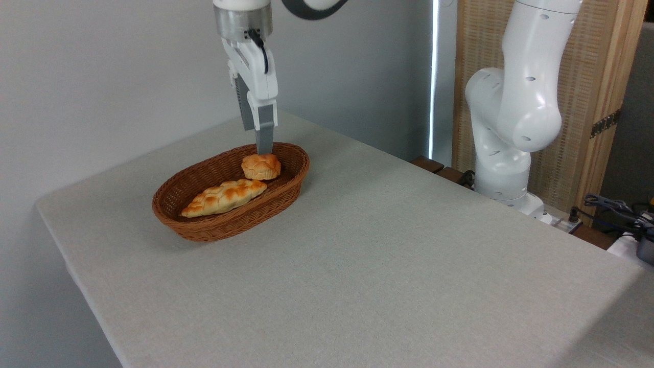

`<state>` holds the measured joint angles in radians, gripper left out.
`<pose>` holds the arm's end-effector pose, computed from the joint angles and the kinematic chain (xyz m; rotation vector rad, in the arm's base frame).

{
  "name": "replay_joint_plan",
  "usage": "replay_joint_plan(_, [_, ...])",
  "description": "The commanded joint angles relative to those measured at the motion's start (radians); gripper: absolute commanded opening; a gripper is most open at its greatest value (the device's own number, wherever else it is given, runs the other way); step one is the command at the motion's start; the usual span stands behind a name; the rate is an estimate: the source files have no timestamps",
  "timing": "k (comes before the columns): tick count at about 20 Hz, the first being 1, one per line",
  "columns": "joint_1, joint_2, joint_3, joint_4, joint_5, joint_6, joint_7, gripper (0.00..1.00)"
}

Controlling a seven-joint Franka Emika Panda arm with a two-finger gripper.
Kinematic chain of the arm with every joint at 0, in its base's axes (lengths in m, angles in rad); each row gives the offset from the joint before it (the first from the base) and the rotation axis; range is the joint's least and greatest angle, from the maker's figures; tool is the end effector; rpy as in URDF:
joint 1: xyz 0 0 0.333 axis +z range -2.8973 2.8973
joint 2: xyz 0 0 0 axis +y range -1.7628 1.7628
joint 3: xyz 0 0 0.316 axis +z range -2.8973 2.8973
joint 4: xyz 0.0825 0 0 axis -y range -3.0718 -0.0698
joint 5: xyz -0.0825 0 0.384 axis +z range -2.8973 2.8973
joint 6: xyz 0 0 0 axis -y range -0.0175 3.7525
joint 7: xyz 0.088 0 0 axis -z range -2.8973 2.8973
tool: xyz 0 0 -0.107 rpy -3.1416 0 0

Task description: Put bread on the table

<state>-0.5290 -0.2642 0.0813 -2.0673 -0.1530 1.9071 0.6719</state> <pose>0.4373 -0.2185 0.5548 2.5578 -1.5301 0.1801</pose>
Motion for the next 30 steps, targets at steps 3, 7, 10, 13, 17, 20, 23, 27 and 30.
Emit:
replay_joint_plan(3, [-0.095, -0.023, 0.015, -0.094, -0.01, 0.101, 0.025, 1.0])
replay_joint_plan(7, [-0.112, -0.02, 0.015, -0.115, -0.011, 0.104, 0.025, 1.0])
replay_joint_plan(10, [-0.146, -0.012, 0.015, -0.157, -0.01, 0.15, 0.026, 1.0])
replay_joint_plan(13, [-0.184, 0.0, 0.014, -0.209, -0.011, 0.243, 0.026, 1.0])
replay_joint_plan(17, [-0.204, 0.017, 0.014, -0.218, -0.011, 0.286, 0.025, 1.0])
replay_joint_plan(20, [-0.216, 0.037, 0.014, -0.218, -0.011, 0.306, 0.025, 1.0])
replay_joint_plan(23, [-0.233, 0.069, 0.014, -0.218, -0.011, 0.34, 0.025, 1.0])
replay_joint_plan(27, [-0.235, 0.071, 0.014, -0.218, -0.011, 0.348, 0.026, 1.0])
replay_joint_plan(30, [-0.247, 0.075, 0.014, -0.22, -0.008, 0.348, 0.029, 1.0])
